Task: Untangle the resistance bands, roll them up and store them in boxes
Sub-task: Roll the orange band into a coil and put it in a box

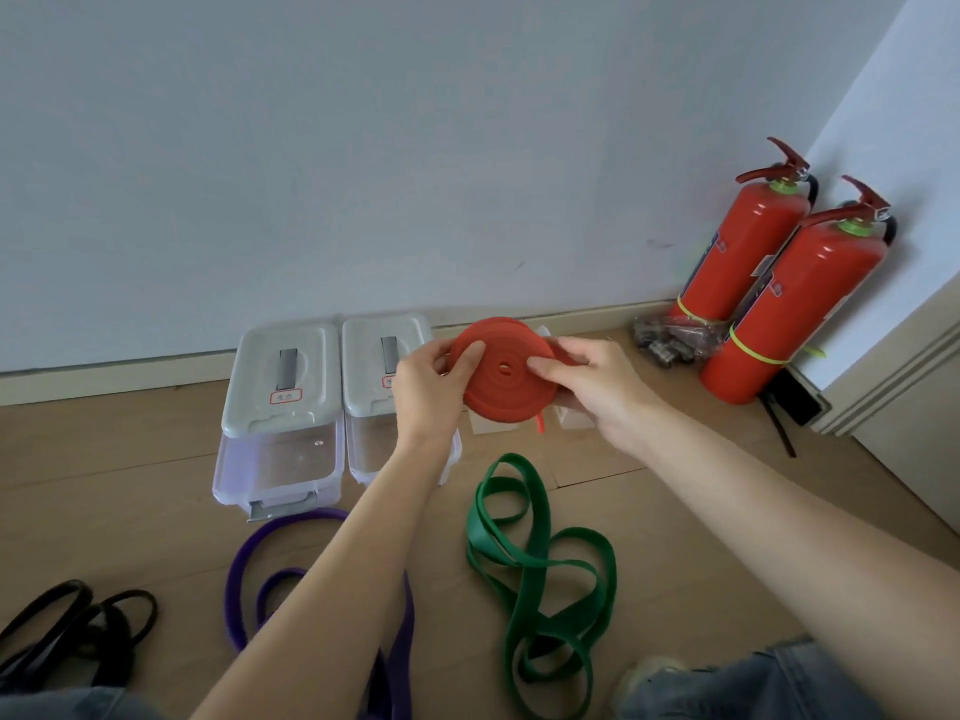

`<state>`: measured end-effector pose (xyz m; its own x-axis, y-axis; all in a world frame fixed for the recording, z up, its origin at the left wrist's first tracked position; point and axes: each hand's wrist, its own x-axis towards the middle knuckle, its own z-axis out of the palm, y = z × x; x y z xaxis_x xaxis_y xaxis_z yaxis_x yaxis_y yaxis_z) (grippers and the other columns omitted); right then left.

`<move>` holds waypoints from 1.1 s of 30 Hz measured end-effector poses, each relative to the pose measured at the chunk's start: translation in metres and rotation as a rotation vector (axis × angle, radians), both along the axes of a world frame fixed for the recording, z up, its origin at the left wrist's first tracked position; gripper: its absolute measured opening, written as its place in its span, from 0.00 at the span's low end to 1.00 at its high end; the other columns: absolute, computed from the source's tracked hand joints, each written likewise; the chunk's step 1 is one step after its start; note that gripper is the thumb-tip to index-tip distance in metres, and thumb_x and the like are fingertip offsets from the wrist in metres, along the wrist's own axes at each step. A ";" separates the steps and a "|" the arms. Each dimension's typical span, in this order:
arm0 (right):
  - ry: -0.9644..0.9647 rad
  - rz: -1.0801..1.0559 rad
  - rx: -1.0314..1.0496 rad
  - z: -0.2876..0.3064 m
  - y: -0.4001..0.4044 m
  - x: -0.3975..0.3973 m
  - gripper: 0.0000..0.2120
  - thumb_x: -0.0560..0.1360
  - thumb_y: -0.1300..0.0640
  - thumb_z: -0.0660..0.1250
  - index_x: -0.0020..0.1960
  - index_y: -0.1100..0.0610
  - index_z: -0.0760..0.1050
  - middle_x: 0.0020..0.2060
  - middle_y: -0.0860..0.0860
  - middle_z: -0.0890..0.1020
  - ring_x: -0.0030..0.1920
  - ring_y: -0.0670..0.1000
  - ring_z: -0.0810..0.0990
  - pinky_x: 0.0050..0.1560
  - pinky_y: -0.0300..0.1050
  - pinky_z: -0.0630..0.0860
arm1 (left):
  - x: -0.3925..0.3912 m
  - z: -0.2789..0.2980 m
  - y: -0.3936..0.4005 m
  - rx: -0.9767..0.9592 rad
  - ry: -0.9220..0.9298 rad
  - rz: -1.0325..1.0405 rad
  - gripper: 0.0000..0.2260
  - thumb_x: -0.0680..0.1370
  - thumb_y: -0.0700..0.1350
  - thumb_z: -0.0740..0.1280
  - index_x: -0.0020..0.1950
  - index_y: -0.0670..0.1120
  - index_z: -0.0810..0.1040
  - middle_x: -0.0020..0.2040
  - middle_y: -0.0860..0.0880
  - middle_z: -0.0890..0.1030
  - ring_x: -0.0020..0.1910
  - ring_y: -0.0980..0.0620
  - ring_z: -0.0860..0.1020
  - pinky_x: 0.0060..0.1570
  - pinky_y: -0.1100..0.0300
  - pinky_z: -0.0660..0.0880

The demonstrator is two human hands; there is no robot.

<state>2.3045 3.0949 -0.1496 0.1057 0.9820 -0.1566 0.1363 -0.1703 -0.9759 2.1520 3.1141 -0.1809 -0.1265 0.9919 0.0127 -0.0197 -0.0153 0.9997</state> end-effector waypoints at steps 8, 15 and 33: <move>0.218 0.002 -0.108 -0.030 0.103 0.041 0.09 0.75 0.66 0.66 0.55 0.63 0.77 0.45 0.56 0.83 0.43 0.51 0.83 0.41 0.41 0.81 | 0.026 -0.025 0.085 -0.328 -0.355 -0.245 0.25 0.72 0.37 0.71 0.67 0.40 0.69 0.53 0.40 0.81 0.45 0.47 0.83 0.41 0.60 0.81; 0.238 -0.090 -0.190 -0.119 0.197 0.072 0.11 0.74 0.67 0.66 0.56 0.63 0.76 0.43 0.54 0.82 0.37 0.48 0.81 0.35 0.40 0.80 | 0.056 -0.117 0.181 -0.336 -0.247 -0.255 0.20 0.75 0.46 0.69 0.65 0.43 0.70 0.53 0.42 0.82 0.47 0.50 0.83 0.44 0.61 0.80; -0.210 -0.208 -0.092 -0.268 0.205 0.104 0.11 0.74 0.60 0.69 0.56 0.56 0.78 0.47 0.51 0.82 0.54 0.53 0.79 0.58 0.44 0.73 | 0.107 -0.268 0.146 -0.410 0.730 -0.612 0.15 0.77 0.44 0.66 0.63 0.48 0.76 0.53 0.49 0.81 0.52 0.53 0.78 0.48 0.70 0.70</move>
